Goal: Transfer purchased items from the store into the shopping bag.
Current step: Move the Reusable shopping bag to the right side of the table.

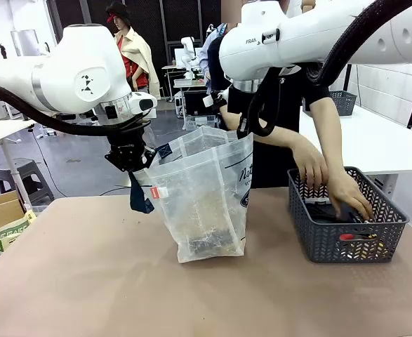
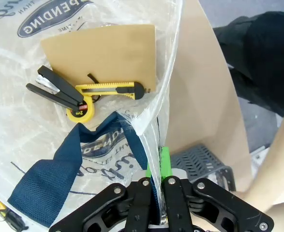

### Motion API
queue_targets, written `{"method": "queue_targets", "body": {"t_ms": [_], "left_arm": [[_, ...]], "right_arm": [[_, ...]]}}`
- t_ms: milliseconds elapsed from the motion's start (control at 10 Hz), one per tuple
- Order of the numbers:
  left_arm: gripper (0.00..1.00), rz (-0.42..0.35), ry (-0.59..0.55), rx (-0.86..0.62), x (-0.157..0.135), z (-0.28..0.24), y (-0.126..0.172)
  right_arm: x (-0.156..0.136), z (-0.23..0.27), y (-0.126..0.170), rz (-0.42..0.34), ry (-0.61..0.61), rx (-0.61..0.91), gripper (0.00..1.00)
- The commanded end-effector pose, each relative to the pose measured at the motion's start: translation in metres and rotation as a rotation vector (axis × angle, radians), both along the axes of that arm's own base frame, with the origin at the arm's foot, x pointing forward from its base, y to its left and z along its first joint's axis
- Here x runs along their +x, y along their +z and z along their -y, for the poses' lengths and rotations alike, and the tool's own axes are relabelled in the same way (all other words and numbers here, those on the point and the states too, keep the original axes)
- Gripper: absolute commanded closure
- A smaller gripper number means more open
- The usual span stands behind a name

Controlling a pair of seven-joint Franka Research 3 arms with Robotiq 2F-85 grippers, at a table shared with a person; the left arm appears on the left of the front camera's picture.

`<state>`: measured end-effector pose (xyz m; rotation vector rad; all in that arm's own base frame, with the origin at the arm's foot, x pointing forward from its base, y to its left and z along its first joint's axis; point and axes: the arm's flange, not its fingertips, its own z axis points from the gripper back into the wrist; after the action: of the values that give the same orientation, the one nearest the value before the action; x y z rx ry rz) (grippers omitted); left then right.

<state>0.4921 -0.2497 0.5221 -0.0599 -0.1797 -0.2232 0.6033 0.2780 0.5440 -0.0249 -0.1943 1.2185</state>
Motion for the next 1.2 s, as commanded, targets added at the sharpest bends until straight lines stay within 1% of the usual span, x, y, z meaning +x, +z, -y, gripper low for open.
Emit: {"method": "queue_targets", "body": {"t_ms": [0,1100], "left_arm": [[1.0,0.0,0.008,-0.007,-0.0004,-0.0009,0.0018],[1.0,0.0,0.008,-0.007,-0.0004,-0.0009,0.0018]], "right_arm": [[-0.0001,0.0013,0.0009,0.002,-0.007,0.001,1.0],[-0.0001,0.0013,0.0009,0.002,-0.007,0.001,1.0]]}}
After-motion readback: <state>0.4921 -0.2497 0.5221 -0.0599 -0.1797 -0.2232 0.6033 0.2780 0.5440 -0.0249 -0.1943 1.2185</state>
